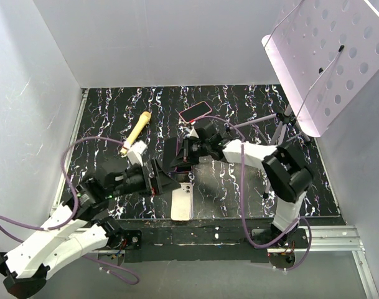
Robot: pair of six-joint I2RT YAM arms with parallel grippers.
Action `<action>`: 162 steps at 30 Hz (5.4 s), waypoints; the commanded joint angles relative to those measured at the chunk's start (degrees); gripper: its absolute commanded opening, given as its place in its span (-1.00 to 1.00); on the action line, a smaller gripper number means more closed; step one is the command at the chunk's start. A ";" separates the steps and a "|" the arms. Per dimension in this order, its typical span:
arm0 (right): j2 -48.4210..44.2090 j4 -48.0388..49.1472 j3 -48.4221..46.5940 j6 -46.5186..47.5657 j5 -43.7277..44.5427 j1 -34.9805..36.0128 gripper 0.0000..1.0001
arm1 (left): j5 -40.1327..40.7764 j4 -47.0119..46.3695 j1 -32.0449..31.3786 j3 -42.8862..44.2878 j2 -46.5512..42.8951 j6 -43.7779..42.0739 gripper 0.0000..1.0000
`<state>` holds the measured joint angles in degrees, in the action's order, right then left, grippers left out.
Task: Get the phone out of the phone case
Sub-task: Place the phone at the center of the board, then pick up the phone at the center of the board.
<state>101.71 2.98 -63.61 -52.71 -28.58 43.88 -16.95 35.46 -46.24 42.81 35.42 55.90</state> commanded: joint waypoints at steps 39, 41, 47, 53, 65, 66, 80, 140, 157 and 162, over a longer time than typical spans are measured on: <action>20.63 4.59 -12.85 0.14 -6.75 -1.08 -0.42 | 19.68 10.33 0.18 26.10 -5.71 -20.13 0.96; 20.19 2.74 -13.11 1.20 -5.70 -1.16 -0.38 | 19.76 10.33 0.18 26.01 -6.15 -19.87 0.96; 18.00 -0.87 -13.03 3.40 -3.68 -1.08 -0.28 | 20.20 8.75 0.18 23.64 -8.00 -18.02 0.96; 16.16 -2.28 -13.20 4.28 -3.15 -0.99 -0.17 | 18.80 7.96 0.18 23.63 -6.42 -17.40 0.97; 4.55 -19.66 -19.25 9.55 6.75 -0.99 0.59 | 22.04 8.66 0.10 25.57 -3.25 -19.77 0.97; 4.55 -22.29 -20.83 9.90 10.96 -0.99 0.61 | 22.57 8.83 0.18 25.40 -3.51 -19.86 0.96; 31.52 -40.78 -61.36 -7.85 38.62 -7.75 0.66 | 28.26 10.66 0.10 22.58 0.07 -22.41 0.97; -52.40 -23.11 11.76 16.85 10.65 -9.42 0.61 | -0.39 8.12 23.39 91.05 112.32 -52.02 0.94; -54.95 -24.17 12.64 16.50 13.37 -9.42 0.61 | 21.34 12.53 16.01 90.28 113.22 -61.61 -0.01; -56.00 -22.94 13.51 16.58 13.81 -9.42 0.61 | 21.35 8.83 15.74 74.47 102.85 -58.98 -0.24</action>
<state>47.24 -22.50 -50.22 -36.23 -15.70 34.57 0.99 38.54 -30.39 128.40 144.94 -3.49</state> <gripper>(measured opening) 0.807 0.681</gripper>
